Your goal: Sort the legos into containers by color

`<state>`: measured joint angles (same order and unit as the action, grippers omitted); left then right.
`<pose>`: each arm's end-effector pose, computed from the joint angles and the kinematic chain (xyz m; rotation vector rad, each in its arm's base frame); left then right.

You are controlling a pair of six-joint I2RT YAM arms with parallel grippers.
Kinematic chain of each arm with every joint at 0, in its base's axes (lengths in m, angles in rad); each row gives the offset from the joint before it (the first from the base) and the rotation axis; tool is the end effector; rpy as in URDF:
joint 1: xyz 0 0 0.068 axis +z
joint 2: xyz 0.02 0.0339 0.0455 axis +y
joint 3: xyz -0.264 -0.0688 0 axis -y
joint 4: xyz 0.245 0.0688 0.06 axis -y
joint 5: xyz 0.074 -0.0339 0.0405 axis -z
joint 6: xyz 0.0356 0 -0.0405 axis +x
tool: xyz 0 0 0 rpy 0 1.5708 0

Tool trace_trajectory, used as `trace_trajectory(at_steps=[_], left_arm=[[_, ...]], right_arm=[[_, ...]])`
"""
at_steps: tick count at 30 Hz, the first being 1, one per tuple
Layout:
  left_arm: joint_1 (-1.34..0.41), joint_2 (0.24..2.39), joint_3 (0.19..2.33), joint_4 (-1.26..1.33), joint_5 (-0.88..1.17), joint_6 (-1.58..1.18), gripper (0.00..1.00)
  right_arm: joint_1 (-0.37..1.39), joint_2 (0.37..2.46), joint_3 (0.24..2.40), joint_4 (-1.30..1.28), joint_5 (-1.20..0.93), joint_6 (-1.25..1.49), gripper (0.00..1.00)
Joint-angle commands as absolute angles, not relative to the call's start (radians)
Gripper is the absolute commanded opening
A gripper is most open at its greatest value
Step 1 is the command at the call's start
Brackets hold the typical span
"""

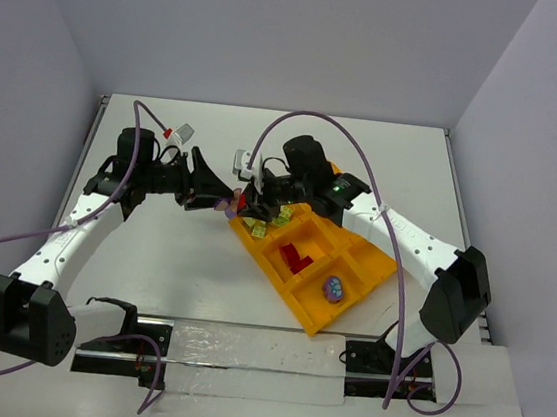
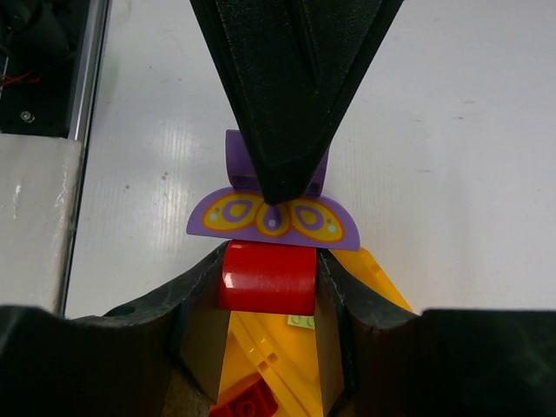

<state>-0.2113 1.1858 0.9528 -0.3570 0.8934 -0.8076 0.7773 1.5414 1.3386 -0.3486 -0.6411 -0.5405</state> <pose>0.2417 -0.0802 0.3064 -0.1105 2.3116 -1.5214 0.2357 0.2618 0.3331 -1.5707 1.4011 0.8189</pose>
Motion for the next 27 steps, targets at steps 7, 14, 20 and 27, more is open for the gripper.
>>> trace_trajectory(at_steps=[7, 14, 20, 27], left_arm=[[-0.182, 1.156, 0.978, -0.354, 0.916, -0.773, 0.0], [-0.149, 1.152, 0.952, -0.344, 0.889, -0.788, 0.0], [-0.143, 1.16, 0.948, -0.353, 0.851, -0.785, 0.0], [-0.143, 1.184, 1.007, -0.477, 0.734, -0.692, 0.0]], right_arm=[[0.749, 1.456, 1.189, -0.258, -0.601, -0.507, 0.0], [0.711, 1.388, 1.109, -0.255, -0.584, -0.459, 0.0], [0.646, 1.317, 1.075, -0.254, -0.494, -0.316, 0.0], [0.526, 1.256, 1.024, -0.289, -0.302, 0.044, 0.0]])
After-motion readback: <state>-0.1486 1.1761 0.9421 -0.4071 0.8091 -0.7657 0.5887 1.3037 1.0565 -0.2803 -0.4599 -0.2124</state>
